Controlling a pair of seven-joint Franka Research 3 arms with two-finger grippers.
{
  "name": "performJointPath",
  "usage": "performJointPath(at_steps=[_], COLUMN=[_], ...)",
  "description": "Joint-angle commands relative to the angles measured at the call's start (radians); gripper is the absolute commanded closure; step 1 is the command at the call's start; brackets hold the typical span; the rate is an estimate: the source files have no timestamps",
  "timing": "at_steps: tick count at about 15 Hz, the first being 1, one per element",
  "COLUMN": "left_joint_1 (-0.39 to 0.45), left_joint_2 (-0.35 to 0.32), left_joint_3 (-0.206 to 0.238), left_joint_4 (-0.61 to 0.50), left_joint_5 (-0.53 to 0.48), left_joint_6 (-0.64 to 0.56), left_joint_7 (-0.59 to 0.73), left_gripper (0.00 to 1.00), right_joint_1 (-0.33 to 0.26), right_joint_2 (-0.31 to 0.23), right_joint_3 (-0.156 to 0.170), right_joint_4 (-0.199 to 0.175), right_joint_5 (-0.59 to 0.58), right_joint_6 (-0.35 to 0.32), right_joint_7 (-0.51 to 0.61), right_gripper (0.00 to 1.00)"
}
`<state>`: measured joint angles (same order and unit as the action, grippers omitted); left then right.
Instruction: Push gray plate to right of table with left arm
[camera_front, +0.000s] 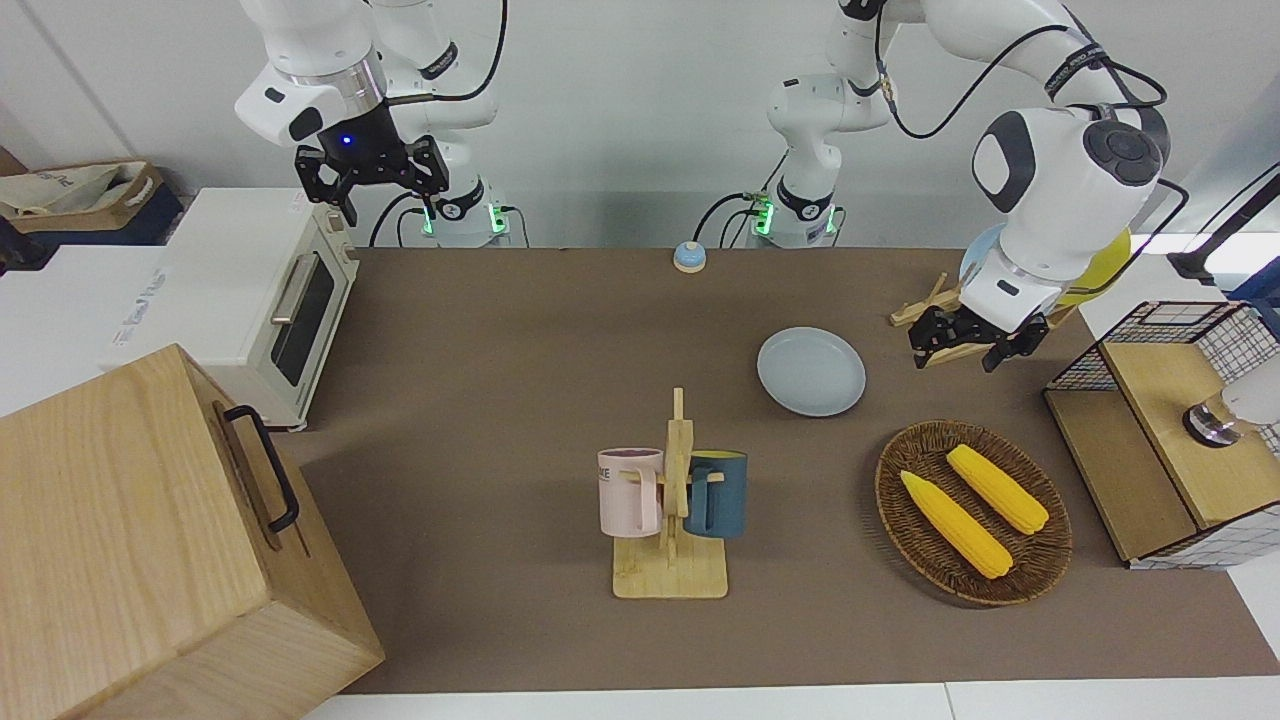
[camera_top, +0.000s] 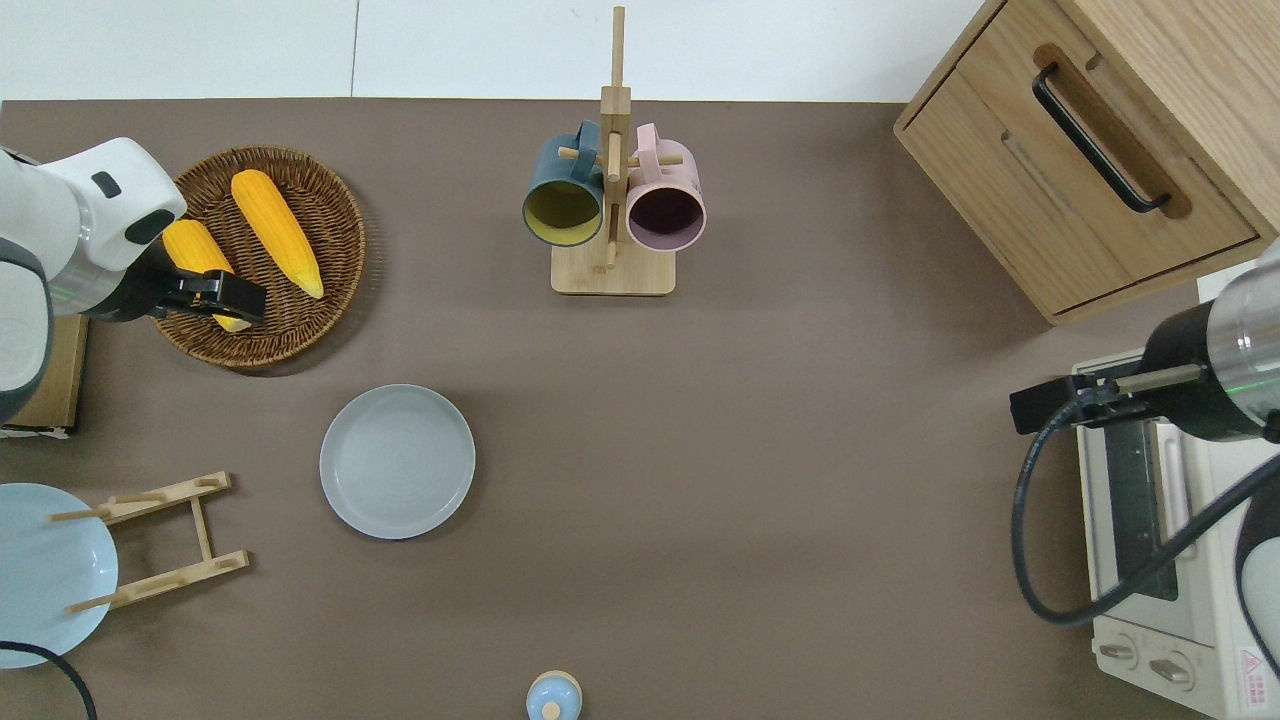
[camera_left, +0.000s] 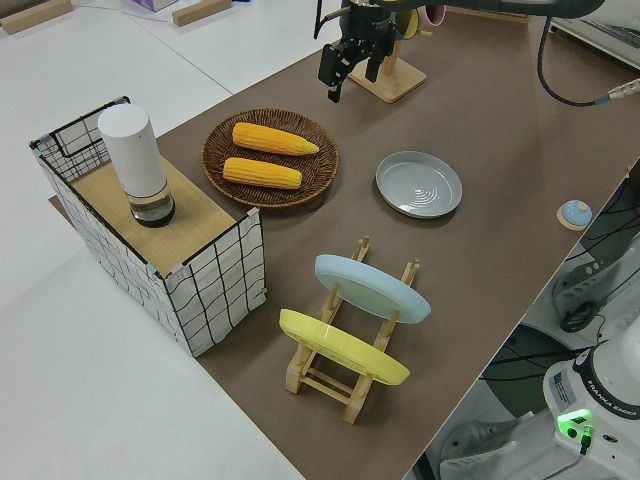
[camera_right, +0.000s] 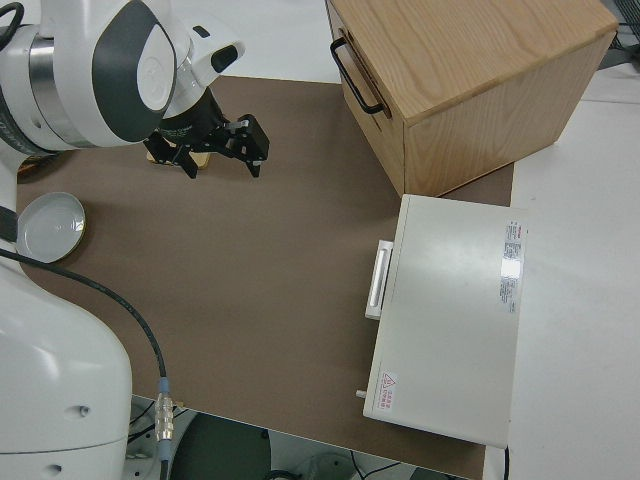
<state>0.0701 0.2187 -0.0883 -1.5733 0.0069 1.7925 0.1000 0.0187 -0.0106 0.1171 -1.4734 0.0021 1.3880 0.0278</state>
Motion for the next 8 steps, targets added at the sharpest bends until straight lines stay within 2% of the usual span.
performJointPath(at_steps=[1, 8], left_joint_1=[0.000, 0.005], left_joint_2=[-0.013, -0.016], left_joint_3=[0.005, 0.007], left_joint_4=[-0.026, -0.039], left_joint_5=[-0.015, -0.016], left_joint_6=[-0.011, -0.016], left_joint_7=[0.004, 0.001], left_gripper=[0.00, 0.00], right_joint_1=[-0.020, -0.020], right_joint_2=[-0.006, -0.006], right_joint_3=[0.015, 0.013], right_joint_4=[0.004, 0.004], right_joint_5=[0.010, 0.010], right_joint_6=[-0.012, -0.012], right_joint_7=[0.001, 0.000], right_gripper=[0.017, 0.017])
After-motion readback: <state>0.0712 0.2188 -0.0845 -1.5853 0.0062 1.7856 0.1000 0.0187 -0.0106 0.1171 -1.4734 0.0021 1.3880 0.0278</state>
